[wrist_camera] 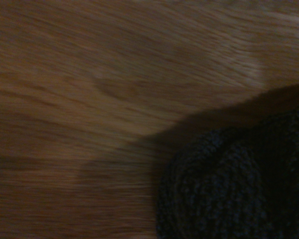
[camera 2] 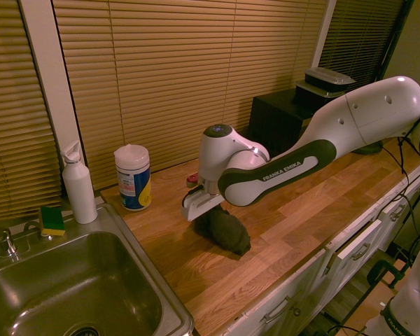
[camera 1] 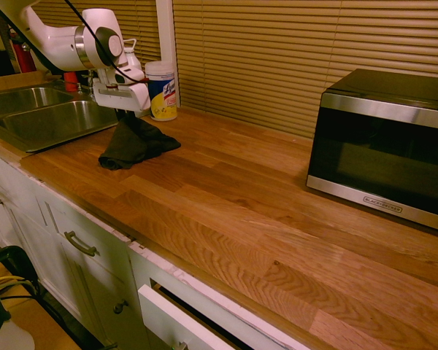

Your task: Clear the spill

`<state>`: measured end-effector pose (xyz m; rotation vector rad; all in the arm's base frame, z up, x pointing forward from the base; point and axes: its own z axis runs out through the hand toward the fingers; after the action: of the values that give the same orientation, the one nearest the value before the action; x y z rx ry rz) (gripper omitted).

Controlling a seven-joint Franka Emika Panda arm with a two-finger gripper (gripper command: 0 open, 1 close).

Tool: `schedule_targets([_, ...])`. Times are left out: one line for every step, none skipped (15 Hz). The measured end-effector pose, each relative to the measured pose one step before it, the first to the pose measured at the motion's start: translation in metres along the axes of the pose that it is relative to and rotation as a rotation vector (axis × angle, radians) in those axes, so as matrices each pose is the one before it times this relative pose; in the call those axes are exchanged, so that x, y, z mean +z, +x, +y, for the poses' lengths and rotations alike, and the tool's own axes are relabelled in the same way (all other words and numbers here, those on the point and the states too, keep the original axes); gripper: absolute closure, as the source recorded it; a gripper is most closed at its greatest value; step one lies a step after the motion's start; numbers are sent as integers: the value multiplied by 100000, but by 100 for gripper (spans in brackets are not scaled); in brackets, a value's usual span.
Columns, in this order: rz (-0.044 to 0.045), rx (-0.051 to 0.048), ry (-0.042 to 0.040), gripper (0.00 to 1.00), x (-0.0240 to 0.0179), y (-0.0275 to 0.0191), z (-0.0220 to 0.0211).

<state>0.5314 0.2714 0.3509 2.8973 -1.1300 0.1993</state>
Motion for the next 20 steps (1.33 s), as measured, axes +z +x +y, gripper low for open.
schedule_targets([-251,-581,-9,100,-60,-653,-995])
schedule_targets([-289,-430,103,100,-138,-592,-1029])
schedule_targets([-162,-506,475,100,-262,-618,-1015])
schedule_targets([-77,-326,871,100,-145,-620,-929])
schedule_targets([-114,-193,508,0,-72,-553,-825])
schedule_targets([-165,79,93,0,-12,-338,-682])
schedule_targets([-124,-25,-119,0,49,-137,-437])
schedule_targets([-119,-13,-281,0,188,17,-207])
schedule_targets([-51,171,-182,0,189,118,-45])
schedule_targets([30,147,-45,0,47,98,-1])
schedule_targets([17,42,-8,0,3,27,7])
schedule_targets([14,10,39,0,-19,8,-9])
schedule_targets([28,19,67,0,-38,15,-10])
schedule_targets([75,26,126,0,-122,19,-7])
schedule_targets([189,34,355,0,-305,26,-10])
schedule_targets([325,34,437,0,-574,30,-8])
schedule_targets([469,41,420,0,-877,38,21])
schedule_targets([571,85,387,0,-1071,48,113])
schedule_targets([711,107,535,0,-1234,73,164])
schedule_targets([799,94,406,0,-1274,82,206])
